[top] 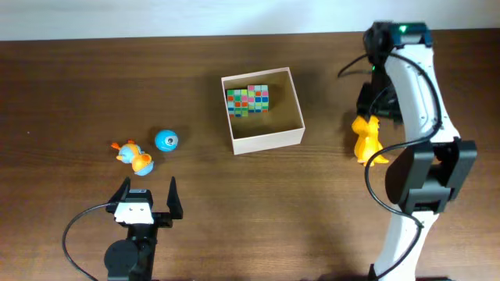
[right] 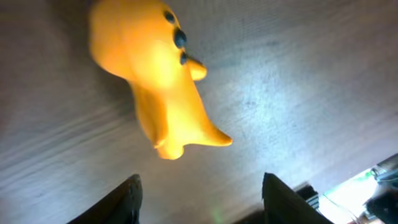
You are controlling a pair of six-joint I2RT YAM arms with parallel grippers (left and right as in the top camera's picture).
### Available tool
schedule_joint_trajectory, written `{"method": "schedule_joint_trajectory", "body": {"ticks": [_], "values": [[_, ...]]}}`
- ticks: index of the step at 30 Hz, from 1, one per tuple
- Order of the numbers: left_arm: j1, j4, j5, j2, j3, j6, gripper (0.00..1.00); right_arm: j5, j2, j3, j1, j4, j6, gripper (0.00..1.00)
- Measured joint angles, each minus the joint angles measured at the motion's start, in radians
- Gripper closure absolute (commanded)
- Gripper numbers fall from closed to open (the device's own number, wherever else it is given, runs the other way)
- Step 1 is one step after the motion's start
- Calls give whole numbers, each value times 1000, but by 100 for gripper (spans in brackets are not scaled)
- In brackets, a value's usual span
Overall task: Pack container
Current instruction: 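Move right gripper right to the orange dinosaur and grasp it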
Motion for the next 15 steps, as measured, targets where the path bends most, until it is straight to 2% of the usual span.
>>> {"method": "schedule_joint_trajectory", "body": {"ticks": [3, 10, 15], "values": [[0, 0, 0, 0, 0, 0, 1, 8, -56, -122, 0, 66, 19, 43], [0, 0, 0, 0, 0, 0, 1, -30, -291, -444, 0, 349, 22, 39], [0, 0, 0, 0, 0, 0, 1, -108, -325, -649, 4, 580, -31, 39]]}}
